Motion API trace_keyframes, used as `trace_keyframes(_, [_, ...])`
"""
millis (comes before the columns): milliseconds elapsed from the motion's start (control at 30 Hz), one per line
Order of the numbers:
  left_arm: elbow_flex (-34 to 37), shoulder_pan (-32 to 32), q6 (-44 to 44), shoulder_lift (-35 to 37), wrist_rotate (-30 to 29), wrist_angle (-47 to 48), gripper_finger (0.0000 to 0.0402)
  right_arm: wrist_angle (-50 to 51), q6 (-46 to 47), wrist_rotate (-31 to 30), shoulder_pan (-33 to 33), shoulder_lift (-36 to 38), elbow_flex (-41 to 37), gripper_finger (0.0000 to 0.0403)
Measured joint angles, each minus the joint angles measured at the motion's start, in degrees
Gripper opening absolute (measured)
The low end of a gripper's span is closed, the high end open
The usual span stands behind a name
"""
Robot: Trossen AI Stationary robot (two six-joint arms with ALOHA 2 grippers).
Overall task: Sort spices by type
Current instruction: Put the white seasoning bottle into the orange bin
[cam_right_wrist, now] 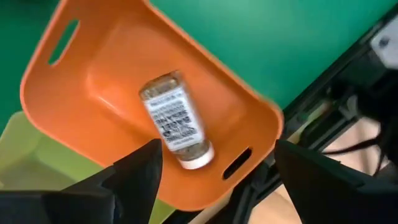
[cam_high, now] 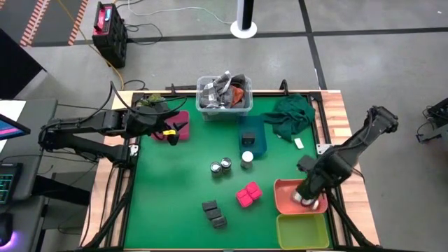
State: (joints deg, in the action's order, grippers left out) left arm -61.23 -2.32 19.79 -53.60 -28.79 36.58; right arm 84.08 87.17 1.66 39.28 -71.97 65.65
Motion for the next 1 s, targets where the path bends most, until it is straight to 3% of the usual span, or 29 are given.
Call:
trace_keyframes(133, [0.0, 0.0, 0.1, 0.0, 0.2, 0.0, 0.0249, -1.5, -9.1, 0.3, -5.6, 0.4, 0.8, 0.0332])
trace_keyframes(300, [0.0, 0.0, 0.5, 0.0, 3.2, 0.3, 0.0249, -11.6, -15.0, 4.1, -8.4, -0.2, -0.3, 0.0331])
trace_keyframes(700, [-1.1, 0.0, 1.2, 0.9, 3.3, 4.8, 0.0249, -16.0, 1.7, 4.5, 11.1, -1.3, -6.7, 0.033])
trace_keyframes(1000, [-1.1, 0.0, 1.1, 0.9, 5.0, 4.8, 0.0249, -21.4, 2.4, -0.3, 15.0, -1.5, -13.7, 0.033])
